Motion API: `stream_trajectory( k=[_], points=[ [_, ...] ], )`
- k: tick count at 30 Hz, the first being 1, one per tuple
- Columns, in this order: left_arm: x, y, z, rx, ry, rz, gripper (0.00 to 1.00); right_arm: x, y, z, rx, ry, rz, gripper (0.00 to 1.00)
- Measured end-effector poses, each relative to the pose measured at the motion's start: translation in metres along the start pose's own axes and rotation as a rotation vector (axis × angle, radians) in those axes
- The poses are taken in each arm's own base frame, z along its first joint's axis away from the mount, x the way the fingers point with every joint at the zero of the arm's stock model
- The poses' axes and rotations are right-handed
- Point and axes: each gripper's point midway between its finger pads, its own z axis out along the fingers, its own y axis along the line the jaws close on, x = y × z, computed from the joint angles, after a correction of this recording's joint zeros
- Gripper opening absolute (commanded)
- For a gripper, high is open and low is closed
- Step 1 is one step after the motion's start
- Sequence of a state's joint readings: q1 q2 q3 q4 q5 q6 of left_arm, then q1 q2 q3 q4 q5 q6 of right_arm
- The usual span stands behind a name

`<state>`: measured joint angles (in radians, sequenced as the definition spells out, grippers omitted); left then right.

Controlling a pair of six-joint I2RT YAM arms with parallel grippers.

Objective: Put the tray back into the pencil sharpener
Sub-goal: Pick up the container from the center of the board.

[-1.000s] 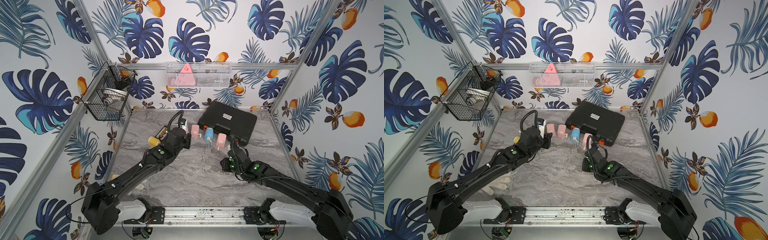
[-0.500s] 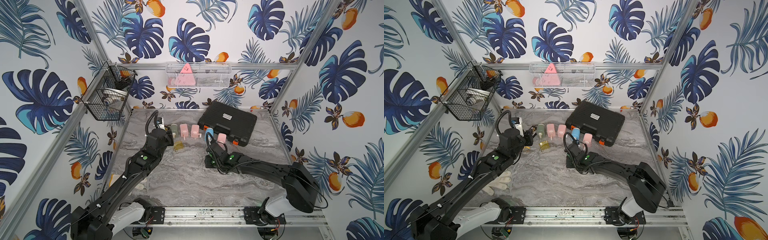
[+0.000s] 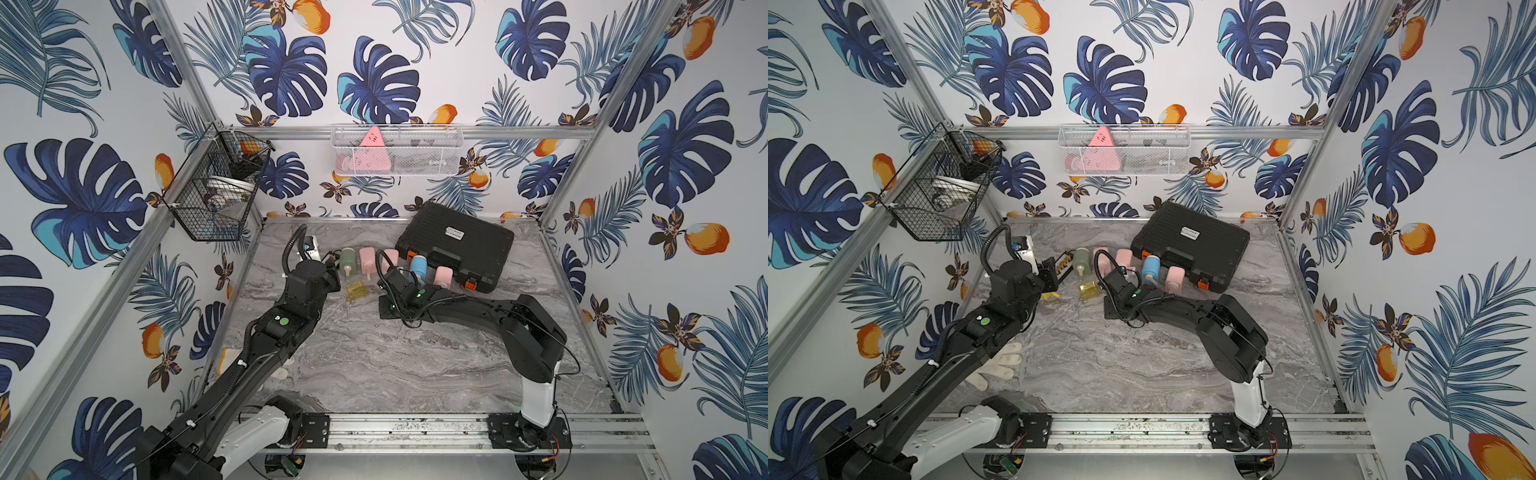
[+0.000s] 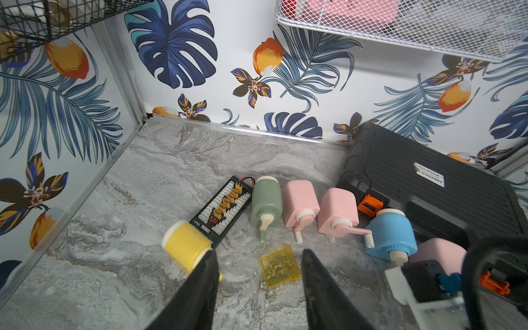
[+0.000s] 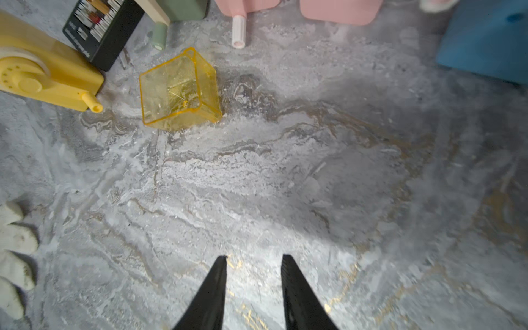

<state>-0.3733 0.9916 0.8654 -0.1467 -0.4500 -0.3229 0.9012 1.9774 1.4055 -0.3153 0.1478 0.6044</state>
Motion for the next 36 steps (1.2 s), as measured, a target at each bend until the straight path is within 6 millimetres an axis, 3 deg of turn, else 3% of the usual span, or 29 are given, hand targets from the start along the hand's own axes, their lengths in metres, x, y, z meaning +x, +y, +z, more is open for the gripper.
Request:
stream_trajectory(
  k=[4,15,29,36],
  points=[
    [0.002,0.0,0.001,-0.002,0.004,0.001,0.51,-0.021,0.014,0.018,-0.009,-0.029,-0.02,0.36],
    [0.0,0.004,0.001,-0.011,-0.002,-0.004,0.52,-0.056,0.022,0.05,0.003,-0.048,-0.047,0.37],
    [-0.004,0.01,0.001,-0.011,-0.008,-0.038,0.52,-0.069,0.036,0.077,-0.032,-0.034,-0.074,0.37],
    [-0.004,0.01,0.001,-0.001,-0.003,-0.043,0.52,-0.073,0.038,0.089,-0.021,-0.027,-0.099,0.3]
  ],
)
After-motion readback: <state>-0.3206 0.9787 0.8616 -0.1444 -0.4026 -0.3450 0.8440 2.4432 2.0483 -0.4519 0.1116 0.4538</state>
